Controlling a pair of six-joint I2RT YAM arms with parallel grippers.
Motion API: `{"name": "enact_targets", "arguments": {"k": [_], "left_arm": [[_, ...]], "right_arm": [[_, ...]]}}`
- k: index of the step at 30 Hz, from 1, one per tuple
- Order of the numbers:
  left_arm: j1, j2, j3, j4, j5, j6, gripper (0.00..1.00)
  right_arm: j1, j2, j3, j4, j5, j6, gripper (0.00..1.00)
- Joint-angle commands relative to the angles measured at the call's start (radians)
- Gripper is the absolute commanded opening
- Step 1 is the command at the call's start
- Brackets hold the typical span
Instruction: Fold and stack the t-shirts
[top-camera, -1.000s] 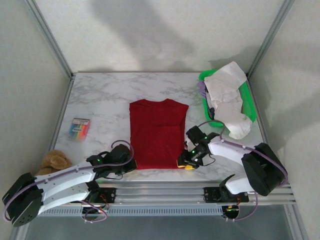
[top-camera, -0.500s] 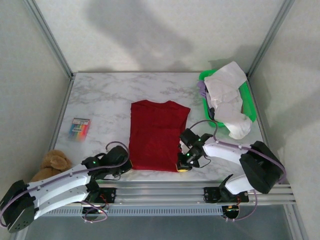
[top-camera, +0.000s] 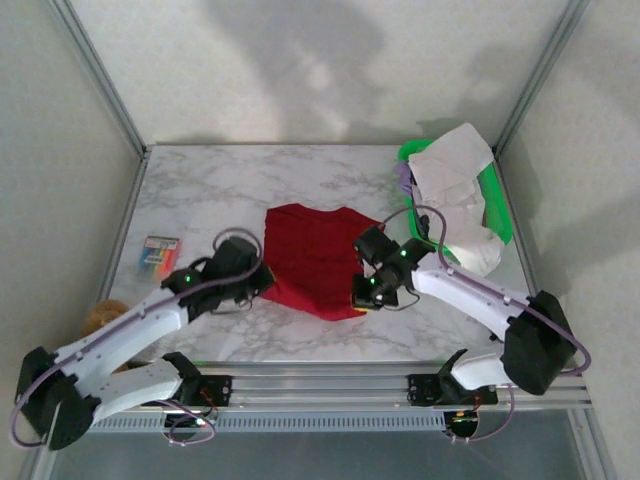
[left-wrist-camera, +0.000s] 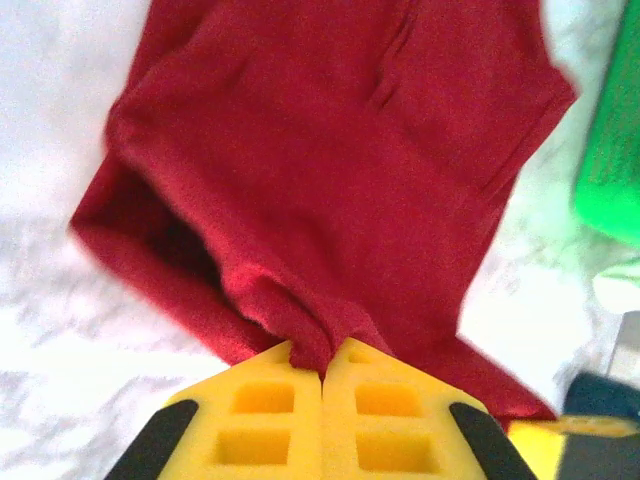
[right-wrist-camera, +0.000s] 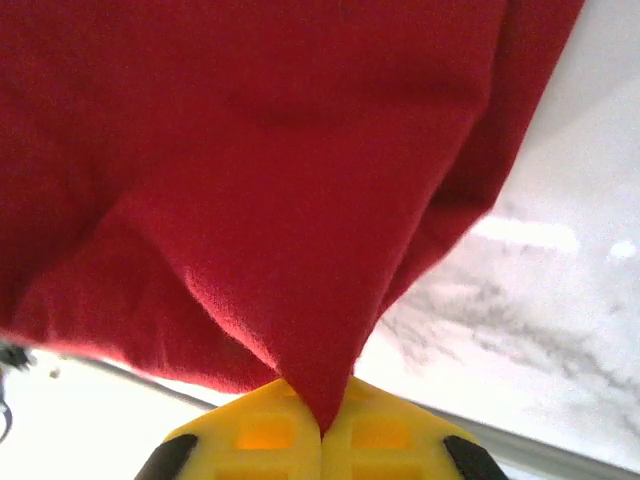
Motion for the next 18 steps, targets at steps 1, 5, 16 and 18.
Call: {"name": "enact_targets", "arguments": {"k": [1, 5, 16, 18], "left_arm": [[0.069, 0.123, 0.118, -0.047, 0.023, 0.192, 0.0], [0.132, 0.259, 0.248, -0.067, 0.041, 0.297, 0.0], [0.222, 0.524, 0.452, -0.035, 0.103, 0.414, 0.0], [0.232, 0.543, 0.481, -0.031, 0.108, 0.419, 0.0]], "right_arm": [[-0.052, 0.066, 0.088, -0.074, 0.058, -0.044, 0.0], [-0.12, 0.147, 0.185, -0.092, 0.081, -0.092, 0.0], [-0.208, 0.305, 0.364, -0.1, 0.117, -0.163, 0.0], [-0.218, 0.317, 0.381, -0.095, 0.124, -0.163, 0.0]]}}
